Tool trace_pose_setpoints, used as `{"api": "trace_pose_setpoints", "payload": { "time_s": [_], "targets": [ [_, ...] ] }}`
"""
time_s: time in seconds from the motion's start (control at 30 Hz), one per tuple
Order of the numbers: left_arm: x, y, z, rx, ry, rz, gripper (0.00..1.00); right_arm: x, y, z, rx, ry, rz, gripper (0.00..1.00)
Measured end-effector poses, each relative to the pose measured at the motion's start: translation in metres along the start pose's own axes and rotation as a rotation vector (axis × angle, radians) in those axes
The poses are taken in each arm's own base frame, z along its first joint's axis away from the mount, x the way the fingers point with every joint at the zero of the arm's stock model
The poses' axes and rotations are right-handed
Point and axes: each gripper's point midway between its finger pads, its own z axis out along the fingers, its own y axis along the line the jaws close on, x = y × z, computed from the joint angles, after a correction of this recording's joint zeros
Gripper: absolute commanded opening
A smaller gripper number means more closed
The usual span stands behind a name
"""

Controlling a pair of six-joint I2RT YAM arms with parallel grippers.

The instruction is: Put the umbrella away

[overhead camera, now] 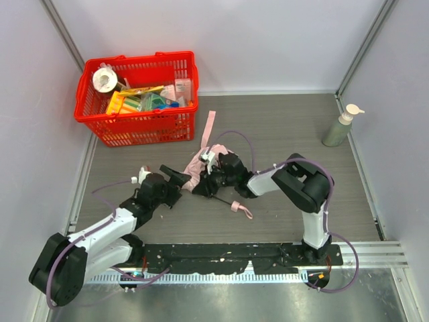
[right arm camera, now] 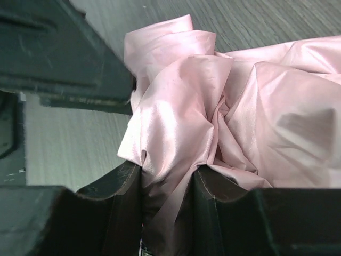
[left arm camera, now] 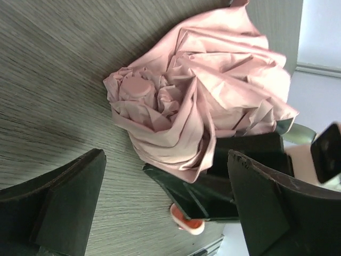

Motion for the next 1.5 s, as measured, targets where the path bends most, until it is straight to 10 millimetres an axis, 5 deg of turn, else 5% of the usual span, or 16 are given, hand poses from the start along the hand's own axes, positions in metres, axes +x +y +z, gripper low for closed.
{"api": "trace_pose_setpoints", "payload": {
  "time_s": [0.3, 0.7, 0.97, 1.03, 1.13, 1.4, 1.5],
  "targets": [
    [0.007, 0.015, 0.008, -0.062, 0.031, 0.017, 1.00, -0.006, 0.003, 0.000, -0.248, -0.006, 0.280, 0.01],
    [0.016, -0.007, 0.037, -0.027, 0.030, -0.097, 0.98, -0.011, 0.007, 0.000, -0.278, 0.033, 0.401, 0.01],
    [0.014, 0.003, 0.047, -0.079, -0.022, -0.085, 0.39, -0.014, 0.003, 0.001, -0.273, 0.039, 0.444, 0.01],
    [0.012, 0.006, 0.049, -0.077, -0.035, -0.075, 0.16, -0.015, 0.002, 0.002, -0.270, 0.040, 0.444, 0.01],
    [0.011, 0.006, 0.049, -0.059, -0.045, -0.081, 0.01, -0.012, -0.002, 0.003, -0.250, 0.049, 0.428, 0.02],
    [0.011, 0.008, 0.048, -0.045, -0.048, -0.074, 0.00, -0.013, -0.002, 0.004, -0.164, 0.111, 0.352, 0.58],
    [0.013, 0.008, 0.046, -0.041, -0.038, -0.065, 0.00, -0.017, 0.005, -0.001, -0.113, 0.136, 0.316, 0.69]
  ]
}}
